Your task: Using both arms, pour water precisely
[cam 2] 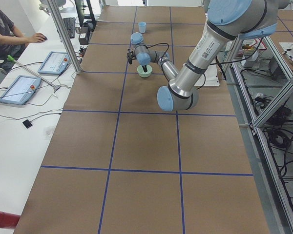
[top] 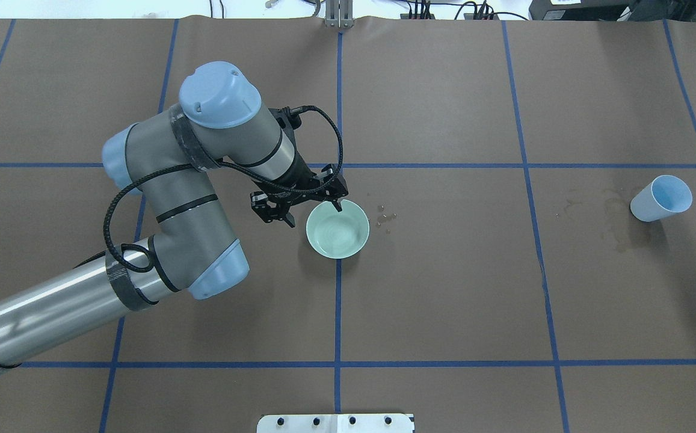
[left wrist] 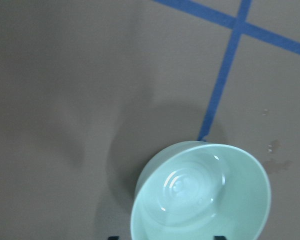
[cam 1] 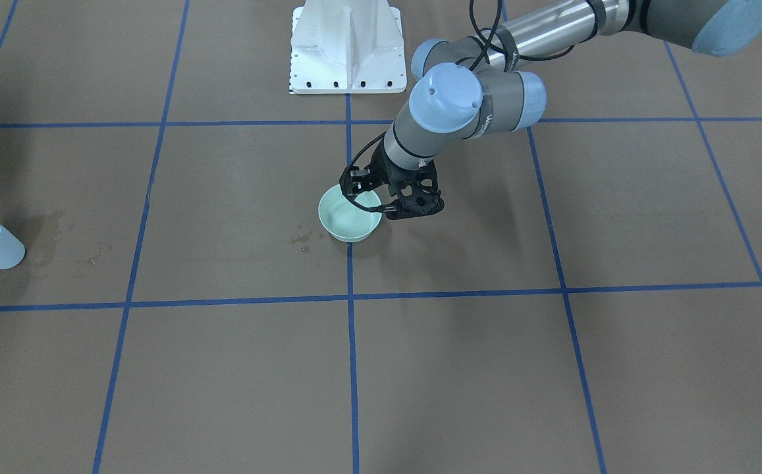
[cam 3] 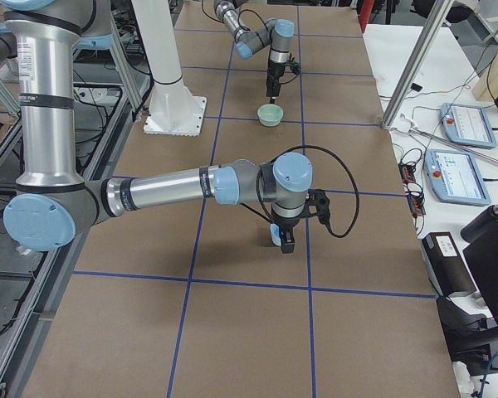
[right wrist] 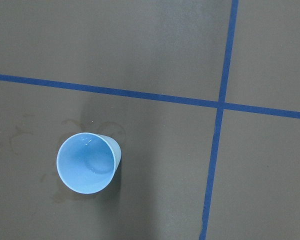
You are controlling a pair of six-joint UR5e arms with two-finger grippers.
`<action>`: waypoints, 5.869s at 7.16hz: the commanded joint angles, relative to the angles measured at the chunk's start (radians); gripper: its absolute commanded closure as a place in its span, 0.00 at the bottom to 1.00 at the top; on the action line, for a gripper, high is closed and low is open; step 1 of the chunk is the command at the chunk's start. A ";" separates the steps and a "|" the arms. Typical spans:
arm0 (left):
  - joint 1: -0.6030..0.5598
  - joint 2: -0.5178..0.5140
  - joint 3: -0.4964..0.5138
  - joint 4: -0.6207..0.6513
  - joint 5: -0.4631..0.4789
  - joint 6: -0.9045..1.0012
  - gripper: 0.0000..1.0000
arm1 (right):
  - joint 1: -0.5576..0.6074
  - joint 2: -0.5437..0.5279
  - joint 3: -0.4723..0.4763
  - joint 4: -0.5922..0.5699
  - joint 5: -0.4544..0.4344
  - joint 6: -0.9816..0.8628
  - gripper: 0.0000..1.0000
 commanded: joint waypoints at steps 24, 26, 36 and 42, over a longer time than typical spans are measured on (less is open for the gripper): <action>-0.015 0.051 -0.048 0.002 0.006 -0.001 0.08 | -0.501 -0.100 -0.481 1.584 -0.407 0.526 0.00; -0.023 0.051 -0.048 0.002 0.006 -0.001 0.08 | -0.504 -0.078 -0.506 1.584 -0.409 0.528 0.00; -0.270 0.380 -0.234 -0.004 -0.203 0.273 0.08 | -0.505 0.031 -0.160 1.139 -0.308 0.721 1.00; -0.376 0.482 -0.194 0.004 -0.218 0.495 0.08 | -0.790 0.483 0.108 0.158 -0.370 0.717 1.00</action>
